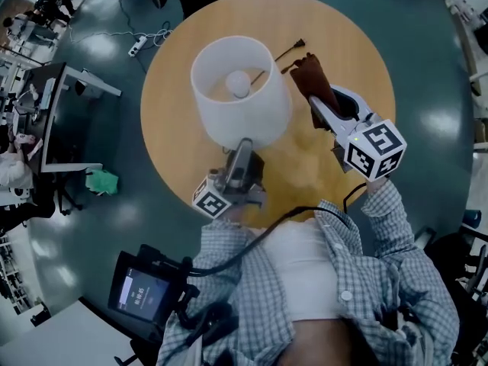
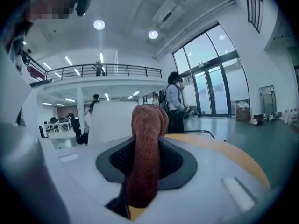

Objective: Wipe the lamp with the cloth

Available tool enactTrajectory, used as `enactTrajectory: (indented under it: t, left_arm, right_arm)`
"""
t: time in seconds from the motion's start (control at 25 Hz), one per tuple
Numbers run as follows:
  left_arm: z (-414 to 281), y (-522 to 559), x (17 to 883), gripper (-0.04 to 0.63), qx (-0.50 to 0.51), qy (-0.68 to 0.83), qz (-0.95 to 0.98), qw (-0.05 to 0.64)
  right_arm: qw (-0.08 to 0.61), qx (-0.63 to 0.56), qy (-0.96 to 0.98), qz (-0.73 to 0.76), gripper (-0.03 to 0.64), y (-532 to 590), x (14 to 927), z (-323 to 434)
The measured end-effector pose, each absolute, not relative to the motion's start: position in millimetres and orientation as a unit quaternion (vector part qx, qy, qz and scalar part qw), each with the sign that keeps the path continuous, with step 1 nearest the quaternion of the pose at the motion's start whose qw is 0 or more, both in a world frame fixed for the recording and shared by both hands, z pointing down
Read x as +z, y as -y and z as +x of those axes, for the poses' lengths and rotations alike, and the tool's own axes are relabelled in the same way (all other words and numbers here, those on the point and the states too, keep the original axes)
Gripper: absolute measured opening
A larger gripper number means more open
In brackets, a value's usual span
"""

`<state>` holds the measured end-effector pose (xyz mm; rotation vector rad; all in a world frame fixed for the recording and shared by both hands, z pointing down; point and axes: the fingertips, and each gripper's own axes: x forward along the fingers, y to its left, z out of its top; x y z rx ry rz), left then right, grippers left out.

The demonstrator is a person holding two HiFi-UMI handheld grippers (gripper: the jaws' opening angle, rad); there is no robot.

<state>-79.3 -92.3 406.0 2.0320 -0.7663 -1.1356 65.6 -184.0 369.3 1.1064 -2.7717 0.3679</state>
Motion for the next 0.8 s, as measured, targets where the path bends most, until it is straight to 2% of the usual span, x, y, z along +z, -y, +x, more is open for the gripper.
enactTrajectory:
  t: [0.16,0.28,0.68,0.8]
  left_arm:
    - [-79,93,407,0.124,-0.435,0.295,0.780,0.339]
    - [-79,94,409,0.124,-0.434,0.294,0.781,0.339]
    - [-80,93,411,0.123,-0.433,0.292,0.783,0.338]
    - [-79,93,410,0.123,-0.433,0.291,0.783,0.339]
  right_arm:
    - [-0.039,0.147,0.936,0.318,0.112,187,297,41]
    - [-0.073,0.191,0.936,0.287,0.112,192,291,26]
    - [0.026,0.304,0.907,0.292,0.112,225,422,33]
    - [0.036,0.331,0.897,0.292,0.112,224,441,39]
